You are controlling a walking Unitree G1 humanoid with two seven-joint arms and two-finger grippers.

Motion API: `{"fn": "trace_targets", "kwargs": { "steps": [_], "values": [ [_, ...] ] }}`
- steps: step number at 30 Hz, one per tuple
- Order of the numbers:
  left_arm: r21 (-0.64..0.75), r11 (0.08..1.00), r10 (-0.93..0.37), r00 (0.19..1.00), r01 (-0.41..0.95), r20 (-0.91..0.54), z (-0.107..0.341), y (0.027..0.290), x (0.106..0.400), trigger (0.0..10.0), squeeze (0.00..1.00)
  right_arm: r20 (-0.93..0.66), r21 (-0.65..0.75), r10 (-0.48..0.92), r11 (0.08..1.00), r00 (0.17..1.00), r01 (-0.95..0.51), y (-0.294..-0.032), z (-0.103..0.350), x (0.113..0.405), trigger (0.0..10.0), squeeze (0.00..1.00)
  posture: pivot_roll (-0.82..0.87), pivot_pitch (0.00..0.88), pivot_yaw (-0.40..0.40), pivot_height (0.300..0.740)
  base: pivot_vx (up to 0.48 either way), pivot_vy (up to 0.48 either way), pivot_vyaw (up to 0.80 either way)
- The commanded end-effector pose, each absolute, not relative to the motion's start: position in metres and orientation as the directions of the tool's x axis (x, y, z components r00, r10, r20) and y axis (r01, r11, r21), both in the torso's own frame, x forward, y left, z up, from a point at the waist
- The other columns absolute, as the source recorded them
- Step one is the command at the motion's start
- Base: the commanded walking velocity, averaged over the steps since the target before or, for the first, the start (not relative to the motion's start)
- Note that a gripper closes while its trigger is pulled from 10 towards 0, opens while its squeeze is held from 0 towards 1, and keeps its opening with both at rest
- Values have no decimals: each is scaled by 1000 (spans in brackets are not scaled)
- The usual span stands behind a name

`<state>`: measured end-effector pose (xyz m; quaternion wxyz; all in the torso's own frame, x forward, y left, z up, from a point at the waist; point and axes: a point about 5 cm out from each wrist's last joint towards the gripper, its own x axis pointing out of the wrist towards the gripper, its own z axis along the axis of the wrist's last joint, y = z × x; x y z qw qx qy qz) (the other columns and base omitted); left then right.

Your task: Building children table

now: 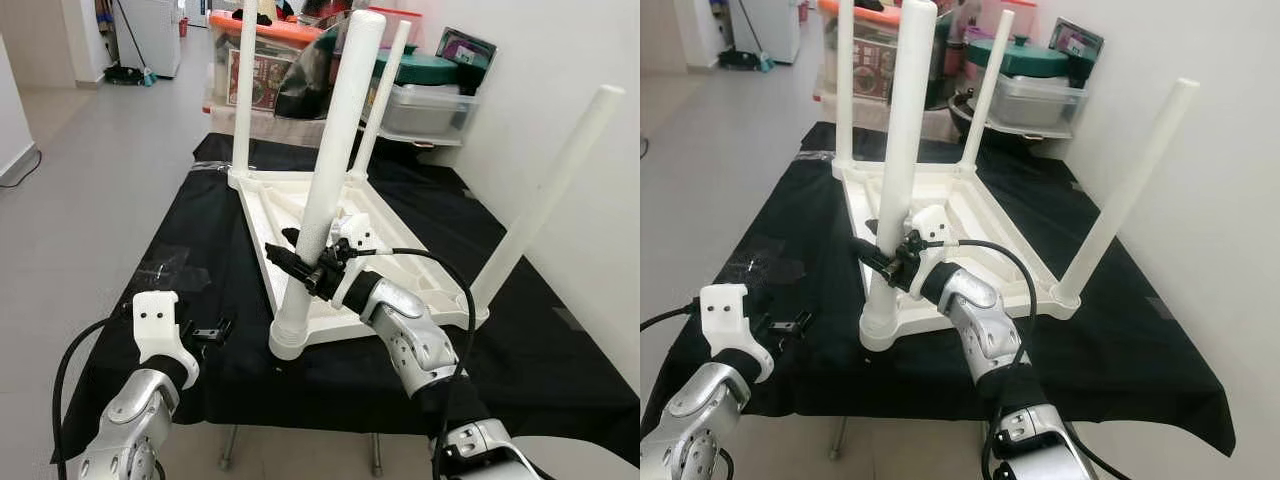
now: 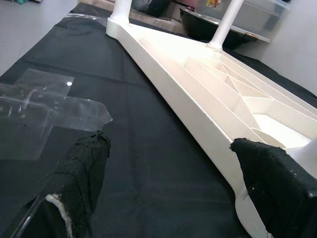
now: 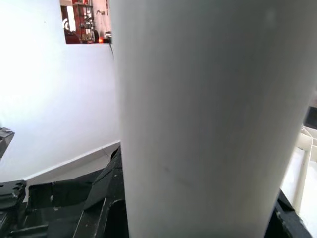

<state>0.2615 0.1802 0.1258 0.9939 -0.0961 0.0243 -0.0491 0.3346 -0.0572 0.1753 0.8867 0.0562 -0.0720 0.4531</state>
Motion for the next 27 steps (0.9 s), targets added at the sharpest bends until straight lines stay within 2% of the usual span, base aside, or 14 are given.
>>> {"fn": "trace_targets", "kwargs": {
  "steps": [1,3,5,7,8,11,15,19,21,22,25,27],
  "values": [
    [-209,972,-121,991,107,-53,124,176,264,10000,0,69,54,812,576,579,-815,-61,146,329,10000,0,152,0,-143,740,0,0,0],
    [-209,972,-122,991,108,-52,124,176,265,10000,0,35,21,811,583,584,-812,-64,145,334,10000,0,157,0,-151,740,0,0,0],
    [-211,972,-113,992,100,-49,125,177,266,10000,0,-12,-4,732,681,681,-732,-70,145,347,10000,0,158,0,-154,740,0,0,0],
    [-212,973,-110,993,97,-49,125,177,266,10000,0,-23,-7,705,709,709,-705,-72,145,350,10000,0,158,0,-154,740,0,0,0],
    [-212,973,-102,994,89,-51,124,178,264,10000,0,-51,4,535,844,843,-536,-83,142,360,10000,0,169,0,-163,740,0,0,0],
    [-212,974,-96,994,83,-52,124,178,263,10000,0,-60,-13,382,923,922,-383,-91,140,361,10000,0,173,0,-163,740,0,0,0],
    [-209,975,-91,994,78,-54,123,180,262,10000,0,-74,-50,295,953,953,-299,-95,134,357,10000,0,171,0,-159,740,0,0,0],
    [-207,975,-89,995,76,-54,124,181,263,10000,0,-117,-23,221,974,968,-226,-102,125,354,10000,0,165,0,-154,740,0,0,0],
    [-205,976,-88,995,75,-56,124,182,265,10000,0,-149,5,102,995,984,-102,-118,119,353,10000,0,158,0,-148,740,0,0,0],
    [-205,976,-88,995,75,-56,124,182,265,10000,0,-149,5,102,995,984,-102,-118,119,353,10000,0,158,0,-148,740,0,0,0],
    [-203,976,-91,994,76,-62,123,181,265,10000,0,-147,16,-49,999,988,52,-140,120,352,10000,0,152,0,-143,740,0,0,0],
    [-203,976,-91,994,76,-65,122,180,265,10000,0,-143,21,-86,996,986,90,-145,121,351,10000,0,148,0,-140,740,0,0,0]
  ]
}}
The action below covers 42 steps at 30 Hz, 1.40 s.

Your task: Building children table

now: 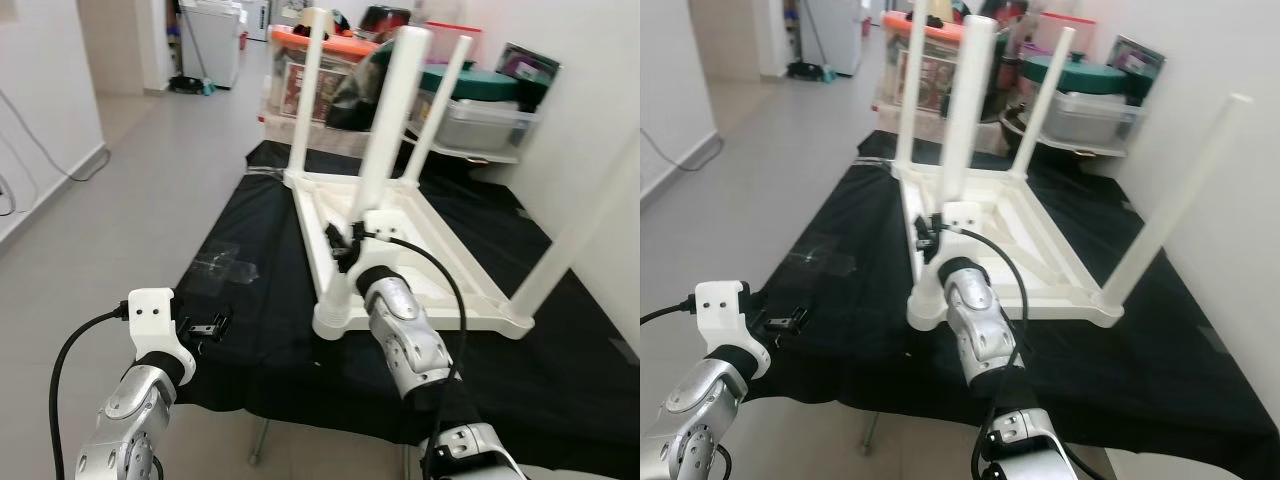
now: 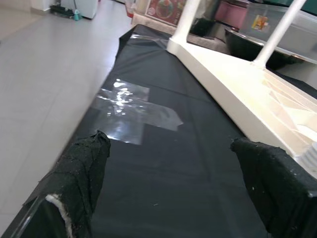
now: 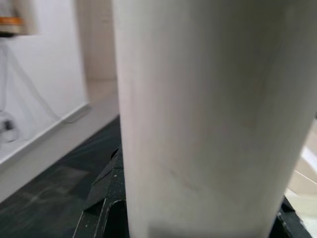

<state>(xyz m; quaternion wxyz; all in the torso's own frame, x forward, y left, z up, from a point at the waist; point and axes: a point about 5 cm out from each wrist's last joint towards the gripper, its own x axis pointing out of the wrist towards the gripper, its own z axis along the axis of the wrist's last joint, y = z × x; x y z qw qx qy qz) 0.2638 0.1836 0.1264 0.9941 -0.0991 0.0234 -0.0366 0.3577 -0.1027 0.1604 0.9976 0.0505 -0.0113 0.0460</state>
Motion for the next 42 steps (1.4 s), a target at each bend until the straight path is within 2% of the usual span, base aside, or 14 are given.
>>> {"fn": "trace_targets", "kwargs": {
  "steps": [1,4,12,21,42],
  "values": [
    [-202,976,-91,994,76,-67,122,180,264,10000,0,-142,21,-117,992,983,121,-147,122,350,10000,0,148,0,-139,740,0,0,0],
    [-198,978,-88,993,70,-79,120,181,265,10000,0,-145,31,-172,984,974,178,-147,122,344,10000,0,143,0,-132,740,0,0,0],
    [-191,979,-86,992,68,-90,119,182,266,10000,0,-155,57,-187,979,970,198,-142,122,340,10000,0,141,0,-128,740,0,0,0],
    [-185,981,-79,991,59,-105,117,183,267,10000,0,-159,66,-238,966,958,251,-149,124,339,10000,0,135,0,-121,740,0,0,0],
    [-180,980,-101,989,81,-108,116,181,270,10000,0,-124,100,-252,959,960,265,-149,133,334,10000,0,121,0,-103,740,0,0,0]
  ]
}}
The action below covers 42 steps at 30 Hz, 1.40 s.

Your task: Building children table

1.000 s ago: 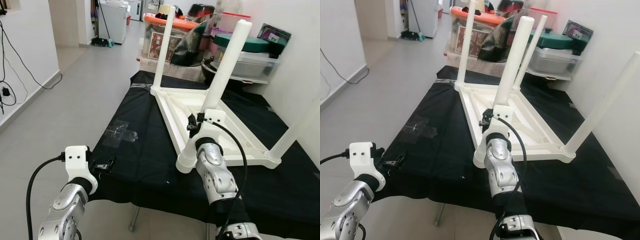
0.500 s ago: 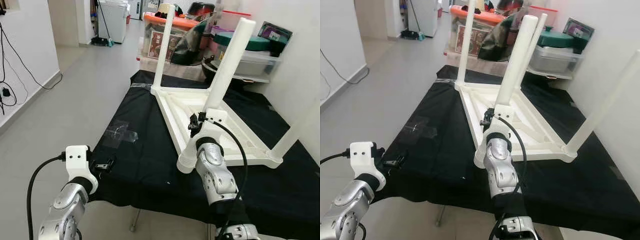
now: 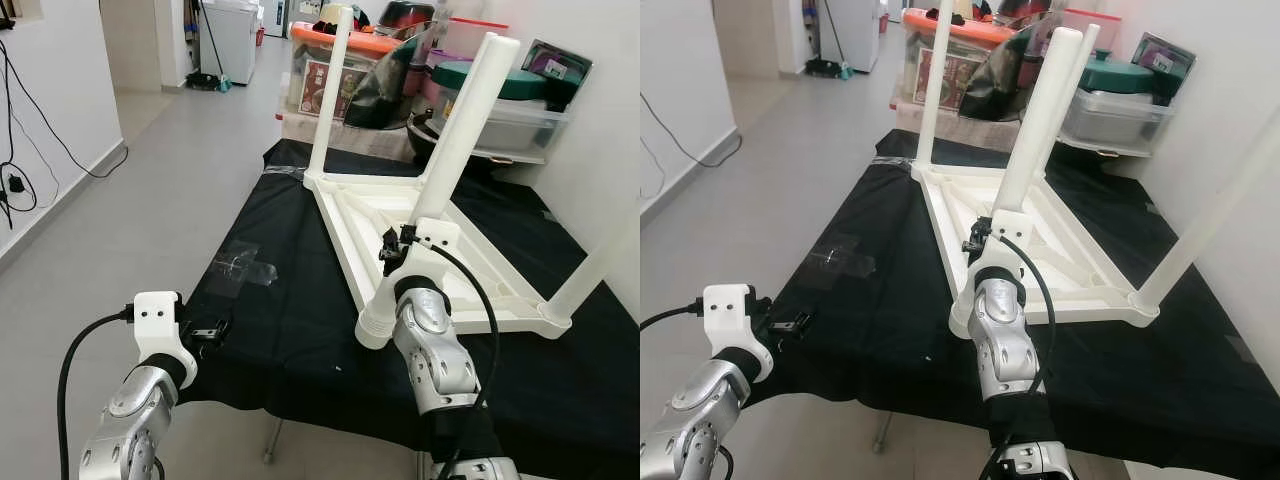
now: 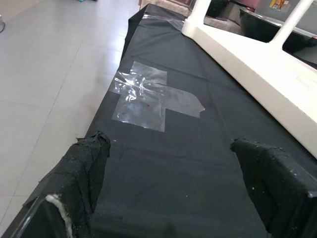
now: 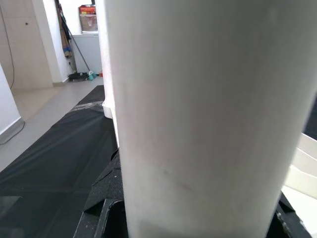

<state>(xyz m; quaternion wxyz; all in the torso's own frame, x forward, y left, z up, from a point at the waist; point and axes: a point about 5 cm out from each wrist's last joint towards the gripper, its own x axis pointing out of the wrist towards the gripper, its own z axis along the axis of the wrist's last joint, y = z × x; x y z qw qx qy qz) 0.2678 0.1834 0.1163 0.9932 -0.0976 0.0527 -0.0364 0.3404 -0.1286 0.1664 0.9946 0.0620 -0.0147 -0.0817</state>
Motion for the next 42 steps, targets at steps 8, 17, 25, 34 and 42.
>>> {"fn": "trace_targets", "kwargs": {
  "steps": [8,17,25,34,42],
  "values": [
    [-180,979,-112,988,92,-103,117,180,272,10000,0,-139,118,-239,959,961,256,-147,146,334,10000,0,119,0,-102,740,0,0,0],
    [-180,979,-119,987,99,-106,116,178,273,10000,0,-137,149,-219,959,966,239,-144,156,334,10000,0,114,0,-103,740,0,0,0],
    [-179,979,-120,986,99,-112,114,179,272,10000,0,-128,180,-209,956,969,230,-142,159,331,10000,588,113,0,-102,740,0,0,0],
    [-179,978,-125,985,103,-117,113,178,271,10000,0,-24,206,-172,963,985,173,-143,182,328,10000,1000,110,0,-98,740,0,0,0],
    [-177,978,-132,984,109,-121,113,179,271,10000,0,123,207,1,978,992,-27,-145,217,329,10000,1000,100,0,-91,740,0,0,0]
  ]
}}
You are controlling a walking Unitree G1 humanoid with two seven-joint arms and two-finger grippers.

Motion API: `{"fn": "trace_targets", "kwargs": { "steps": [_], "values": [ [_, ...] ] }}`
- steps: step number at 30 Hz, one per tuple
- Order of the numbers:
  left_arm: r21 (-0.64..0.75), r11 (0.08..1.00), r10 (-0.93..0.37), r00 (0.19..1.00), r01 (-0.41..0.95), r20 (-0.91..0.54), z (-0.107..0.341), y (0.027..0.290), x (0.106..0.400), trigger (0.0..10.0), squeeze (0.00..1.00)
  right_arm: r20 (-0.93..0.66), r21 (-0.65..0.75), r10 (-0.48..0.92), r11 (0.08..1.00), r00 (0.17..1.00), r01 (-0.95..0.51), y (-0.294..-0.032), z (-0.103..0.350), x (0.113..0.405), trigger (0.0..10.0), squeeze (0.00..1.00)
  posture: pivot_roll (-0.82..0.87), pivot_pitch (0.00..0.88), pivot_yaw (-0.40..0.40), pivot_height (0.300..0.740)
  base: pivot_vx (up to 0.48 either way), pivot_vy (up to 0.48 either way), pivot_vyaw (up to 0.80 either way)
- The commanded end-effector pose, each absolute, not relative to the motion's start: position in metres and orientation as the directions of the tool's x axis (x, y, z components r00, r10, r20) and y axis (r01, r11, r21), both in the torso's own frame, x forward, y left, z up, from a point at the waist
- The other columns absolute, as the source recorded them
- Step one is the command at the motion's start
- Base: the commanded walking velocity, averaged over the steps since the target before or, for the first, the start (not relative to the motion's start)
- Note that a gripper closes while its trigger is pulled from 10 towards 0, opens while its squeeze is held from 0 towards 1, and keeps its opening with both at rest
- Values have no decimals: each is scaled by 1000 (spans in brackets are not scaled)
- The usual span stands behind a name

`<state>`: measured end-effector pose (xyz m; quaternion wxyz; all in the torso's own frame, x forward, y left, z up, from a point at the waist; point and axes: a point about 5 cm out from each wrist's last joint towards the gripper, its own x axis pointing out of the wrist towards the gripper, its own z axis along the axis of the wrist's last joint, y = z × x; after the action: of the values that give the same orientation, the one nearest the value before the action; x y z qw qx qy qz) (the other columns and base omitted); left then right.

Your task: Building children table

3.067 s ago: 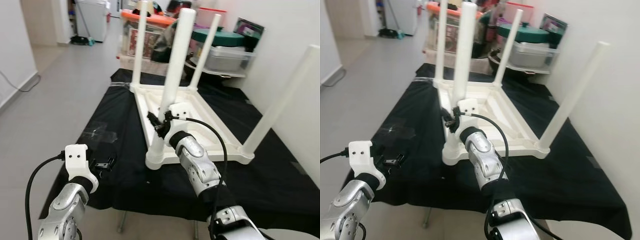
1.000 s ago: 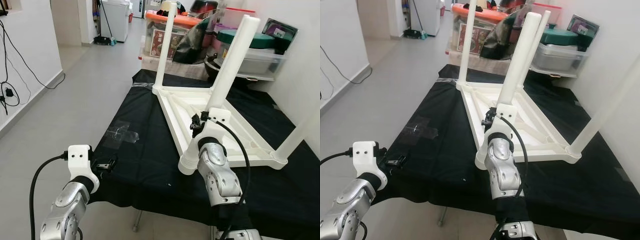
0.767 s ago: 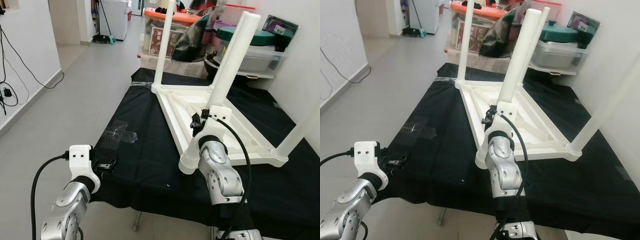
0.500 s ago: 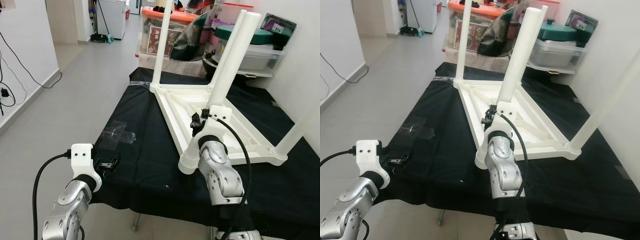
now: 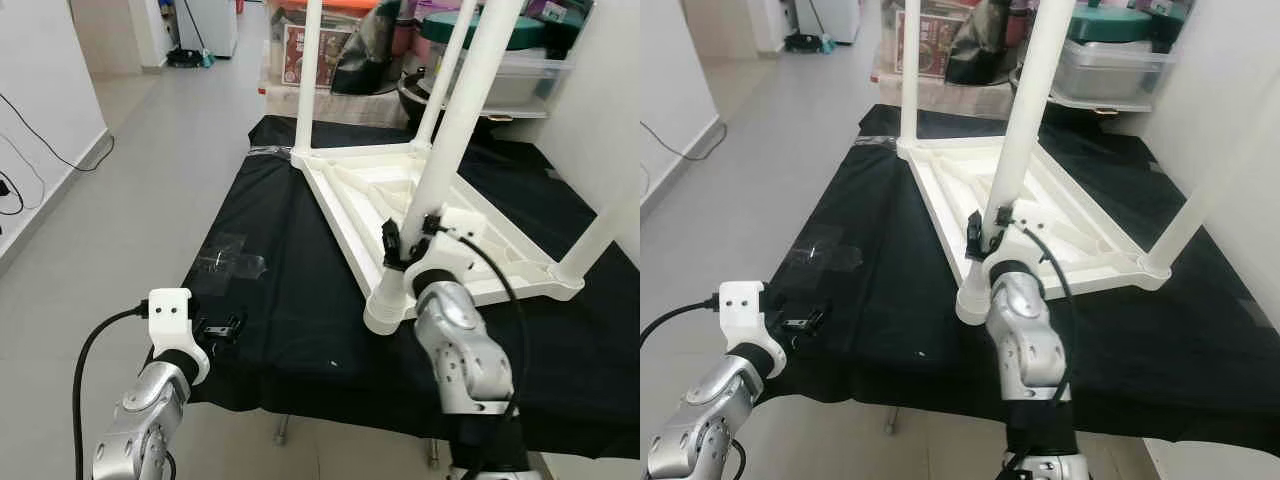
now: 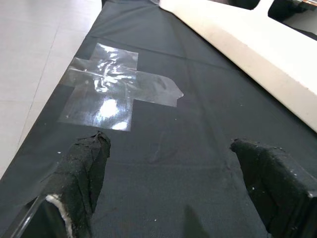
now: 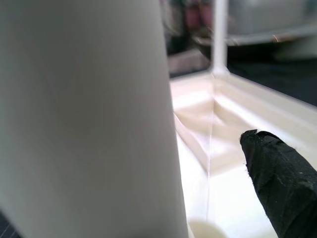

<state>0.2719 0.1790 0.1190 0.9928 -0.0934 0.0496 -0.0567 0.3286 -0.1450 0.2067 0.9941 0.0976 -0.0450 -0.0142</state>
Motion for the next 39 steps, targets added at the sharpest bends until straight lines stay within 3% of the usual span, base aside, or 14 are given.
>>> {"fn": "trace_targets", "kwargs": {
  "steps": [1,11,13,14,17,21,28,29,31,32,34,35,36,39],
  "values": [
    [-177,978,-132,984,109,-121,113,179,271,10000,0,123,207,1,978,992,-27,-145,217,329,10000,1000,100,0,-91,740,0,0,0],
    [-179,975,-152,981,129,-120,112,175,274,10000,0,193,68,368,920,910,-387,-162,243,341,10000,1000,89,0,-83,740,0,0,0],
    [-178,975,-154,981,131,-120,112,175,274,10000,0,182,34,412,905,893,-424,-168,246,345,10000,914,90,0,-84,740,0,0,0],
    [-176,975,-155,981,132,-120,112,176,274,10000,0,161,-10,485,872,859,-490,-172,248,349,10000,0,92,0,-88,740,0,0,0],
    [-175,975,-155,980,133,-121,112,176,274,10000,0,146,-33,573,818,807,-575,-173,249,350,10000,0,93,0,-93,740,0,0,0],
    [-173,976,-157,981,136,-118,112,175,275,10000,0,42,-132,772,634,634,-762,-176,249,355,10000,0,108,0,-108,740,0,0,0],
    [-170,976,-157,981,136,-116,112,175,275,10000,0,6,-161,807,584,591,-796,-178,253,369,10000,0,117,0,-116,740,0,0,0],
    [-167,976,-157,981,137,-115,112,175,275,10000,0,-4,-153,816,571,578,-807,-180,254,374,8118,0,124,0,-122,740,0,0,0],
    [-167,976,-157,981,137,-115,112,175,275,10000,0,-4,-153,816,571,578,-807,-180,254,374,8118,0,124,0,-122,740,0,0,0],
    [-164,977,-157,981,137,-114,112,176,276,10000,0,-21,-165,823,557,568,-814,-182,256,381,2235,0,132,0,-129,740,0,0,0],
    [-164,977,-157,981,137,-114,112,176,276,10000,0,-21,-165,823,557,568,-814,-182,256,381,2235,0,132,0,-129,740,0,0,0],
    [-164,977,-156,981,137,-113,112,176,276,10000,0,-28,-170,817,563,575,-809,-183,257,383,353,0,135,0,-133,740,0,0,0],
    [-164,977,-155,981,136,-113,112,176,275,10000,0,-34,-174,810,572,585,-801,-183,257,385,0,0,135,0,-133,740,0,0,0],
    [-165,977,-154,981,134,-115,111,176,273,10000,0,-36,-162,789,600,613,-783,-187,255,389,0,0,139,0,-136,740,0,0,0]
  ]
}}
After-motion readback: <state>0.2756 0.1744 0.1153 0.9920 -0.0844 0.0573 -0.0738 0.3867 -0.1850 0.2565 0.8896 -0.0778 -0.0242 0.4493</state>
